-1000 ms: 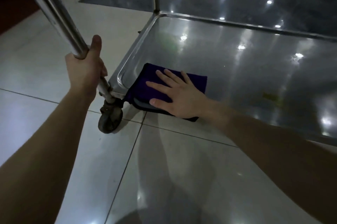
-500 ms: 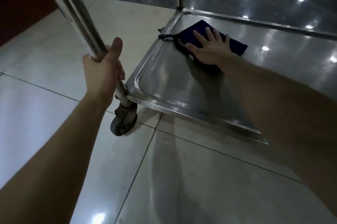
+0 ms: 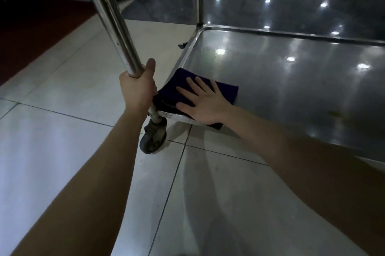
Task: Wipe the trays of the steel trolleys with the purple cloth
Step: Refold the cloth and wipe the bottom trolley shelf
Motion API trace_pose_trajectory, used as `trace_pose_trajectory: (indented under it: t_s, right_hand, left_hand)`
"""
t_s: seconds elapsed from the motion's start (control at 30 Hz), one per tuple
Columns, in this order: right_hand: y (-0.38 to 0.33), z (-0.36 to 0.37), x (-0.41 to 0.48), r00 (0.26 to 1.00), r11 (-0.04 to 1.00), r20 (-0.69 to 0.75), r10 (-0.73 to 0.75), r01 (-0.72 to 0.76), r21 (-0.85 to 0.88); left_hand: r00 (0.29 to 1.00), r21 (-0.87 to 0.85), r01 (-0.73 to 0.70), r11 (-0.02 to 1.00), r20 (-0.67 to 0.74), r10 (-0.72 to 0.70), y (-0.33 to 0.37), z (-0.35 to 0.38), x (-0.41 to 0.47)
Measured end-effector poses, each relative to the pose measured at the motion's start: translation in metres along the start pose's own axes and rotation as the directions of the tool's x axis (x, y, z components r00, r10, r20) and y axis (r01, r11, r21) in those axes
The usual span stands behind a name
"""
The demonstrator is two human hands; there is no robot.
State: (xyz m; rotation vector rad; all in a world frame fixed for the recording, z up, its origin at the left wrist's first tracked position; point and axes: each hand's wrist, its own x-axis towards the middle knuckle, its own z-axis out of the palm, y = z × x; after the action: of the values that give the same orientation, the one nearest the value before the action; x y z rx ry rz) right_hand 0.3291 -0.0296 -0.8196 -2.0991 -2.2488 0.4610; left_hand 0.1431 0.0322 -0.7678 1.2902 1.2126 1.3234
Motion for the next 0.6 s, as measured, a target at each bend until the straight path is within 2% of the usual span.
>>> trace_pose_trajectory:
  t_s: [0.2, 0.33, 0.43, 0.6]
  right_hand:
    - [0.064, 0.001, -0.093, 0.982, 0.982, -0.032, 0.185, -0.183, 0.053]
    - [0.126, -0.005, -0.129, 0.926, 0.926, -0.035, 0.376, -0.373, 0.061]
    - [0.166, -0.010, -0.131, 0.858, 0.859, -0.052, 0.512, -0.508, 0.071]
    - [0.194, -0.020, -0.087, 0.767, 0.774, -0.102, 0.633, -0.623, 0.115]
  left_hand:
    - [0.999, -0.017, 0.007, 1.000, 0.053, -0.006, -0.002, 0.000, -0.001]
    - [0.998, -0.028, 0.010, 1.000, 0.064, -0.008, -0.006, 0.002, -0.003]
    - [0.998, -0.027, 0.010, 1.000, 0.068, -0.009, -0.007, 0.002, -0.002]
    - [0.998, -0.010, 0.000, 1.000, 0.068, 0.000, -0.010, 0.001, -0.001]
